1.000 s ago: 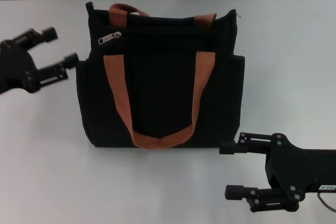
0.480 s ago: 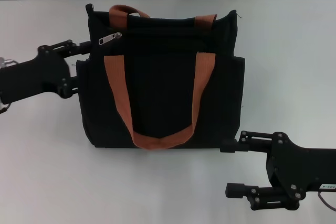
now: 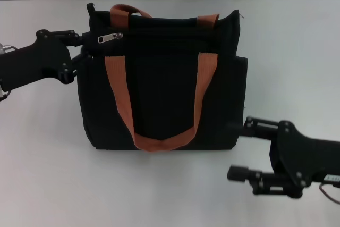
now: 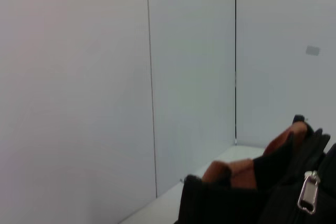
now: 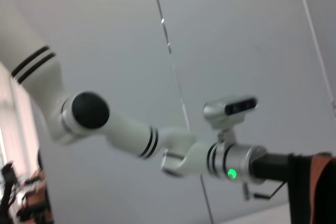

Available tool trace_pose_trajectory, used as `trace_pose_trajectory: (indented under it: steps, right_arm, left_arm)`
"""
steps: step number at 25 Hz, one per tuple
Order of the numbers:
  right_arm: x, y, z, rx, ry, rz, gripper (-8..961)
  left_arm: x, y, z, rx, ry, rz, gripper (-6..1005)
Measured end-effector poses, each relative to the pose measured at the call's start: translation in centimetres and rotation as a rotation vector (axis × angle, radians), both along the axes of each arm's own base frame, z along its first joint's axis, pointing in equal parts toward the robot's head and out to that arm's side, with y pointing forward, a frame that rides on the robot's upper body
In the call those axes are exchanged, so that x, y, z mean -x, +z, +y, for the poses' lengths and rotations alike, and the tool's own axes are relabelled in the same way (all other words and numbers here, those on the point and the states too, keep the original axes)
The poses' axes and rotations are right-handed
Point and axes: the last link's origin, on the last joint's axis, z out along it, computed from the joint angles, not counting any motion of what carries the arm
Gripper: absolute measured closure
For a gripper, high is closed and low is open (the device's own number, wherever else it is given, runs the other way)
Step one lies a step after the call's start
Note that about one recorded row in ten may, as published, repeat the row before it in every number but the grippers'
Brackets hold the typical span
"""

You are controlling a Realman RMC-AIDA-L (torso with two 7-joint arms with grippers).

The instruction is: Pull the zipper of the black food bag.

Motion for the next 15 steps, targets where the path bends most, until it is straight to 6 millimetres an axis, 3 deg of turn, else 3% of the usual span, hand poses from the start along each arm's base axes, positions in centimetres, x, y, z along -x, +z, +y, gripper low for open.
trace_pose_trajectory:
  steps: [8,15]
  right_arm:
    - [0.9,0.6,1.6,0.083,-0.201,0.133,215]
    - [2.3,1.9,3.9,0.279,-0.356,0.226,214]
  left_arm:
    - [-0.1,0.6,-0.8,-0.037,-0.054,-0.032,846]
    - [-1.0,0.1,-1.6,-0.051,-0.119,-0.068,977]
